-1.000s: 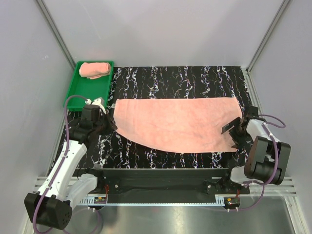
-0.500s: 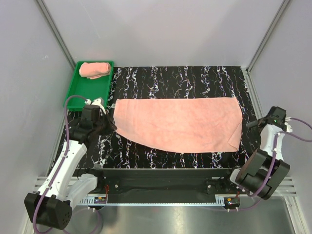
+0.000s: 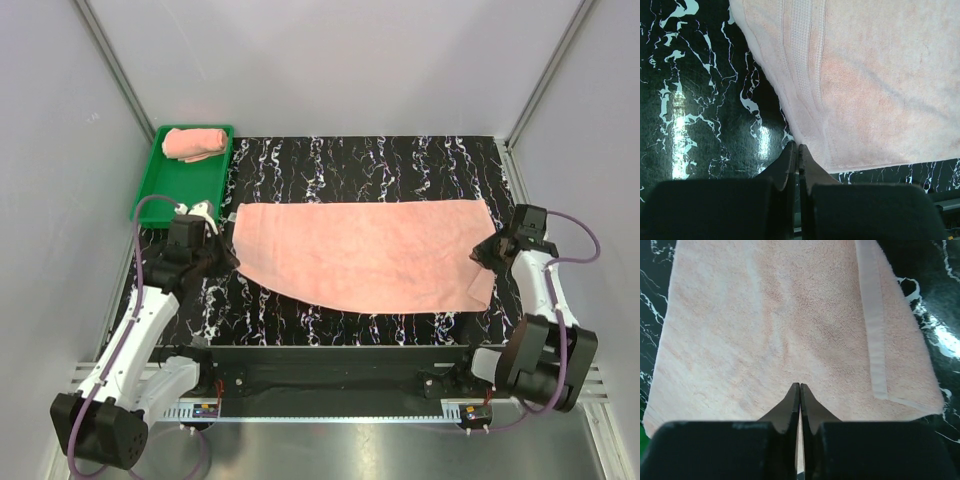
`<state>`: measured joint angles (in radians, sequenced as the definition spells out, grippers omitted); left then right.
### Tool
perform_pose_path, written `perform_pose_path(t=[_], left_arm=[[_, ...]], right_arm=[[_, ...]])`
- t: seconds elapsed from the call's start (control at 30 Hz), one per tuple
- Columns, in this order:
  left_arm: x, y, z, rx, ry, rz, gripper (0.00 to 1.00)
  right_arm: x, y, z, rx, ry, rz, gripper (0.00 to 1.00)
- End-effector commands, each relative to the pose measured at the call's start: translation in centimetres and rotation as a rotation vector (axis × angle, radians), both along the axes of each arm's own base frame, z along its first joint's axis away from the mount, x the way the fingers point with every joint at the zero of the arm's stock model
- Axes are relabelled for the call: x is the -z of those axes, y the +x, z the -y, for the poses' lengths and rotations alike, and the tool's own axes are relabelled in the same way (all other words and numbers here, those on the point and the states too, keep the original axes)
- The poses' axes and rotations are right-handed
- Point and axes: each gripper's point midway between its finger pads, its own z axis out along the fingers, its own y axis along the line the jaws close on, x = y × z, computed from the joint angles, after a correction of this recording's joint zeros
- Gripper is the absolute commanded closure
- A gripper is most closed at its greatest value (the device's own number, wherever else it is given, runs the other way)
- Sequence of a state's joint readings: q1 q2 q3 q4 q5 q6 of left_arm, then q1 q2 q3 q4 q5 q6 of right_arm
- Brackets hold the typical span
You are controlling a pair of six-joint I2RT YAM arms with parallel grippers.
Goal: Roll the towels
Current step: Flatten the towel
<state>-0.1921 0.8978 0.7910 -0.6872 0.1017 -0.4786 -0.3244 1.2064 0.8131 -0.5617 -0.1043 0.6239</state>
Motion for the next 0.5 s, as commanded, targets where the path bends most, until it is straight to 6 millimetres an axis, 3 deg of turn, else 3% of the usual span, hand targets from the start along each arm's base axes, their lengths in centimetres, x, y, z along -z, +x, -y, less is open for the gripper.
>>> perform_pose_path(t=[0.0, 0.03, 0.07, 0.2, 0.47], left_arm=[[0.1, 0.7, 0.0, 0.004, 0.005, 0.016, 1.0], [0.2, 0.7, 0.0, 0.006, 0.005, 0.011, 1.0], [0.5, 0.7, 0.0, 0.006, 0.009, 0.0, 1.0], [0.1, 0.6, -0.2, -0.004, 0.01, 0.015, 1.0], [-0.2, 0.6, -0.2, -0.005, 0.008, 0.028, 1.0]], right_arm=[[1.6, 1.6, -1.5, -0.078, 0.066, 0.008, 0.95], [2.1, 1.6, -1.2, -0.085, 0.053, -0.016, 0.96], [4.2, 1.1, 0.1, -0.086, 0.009, -0.138, 1.0], [6.7, 0.2, 1.1, -0.06, -0.018, -0.251, 1.0], [8.9, -2.1, 4.6, 0.097, -0.008, -0.384, 1.0]])
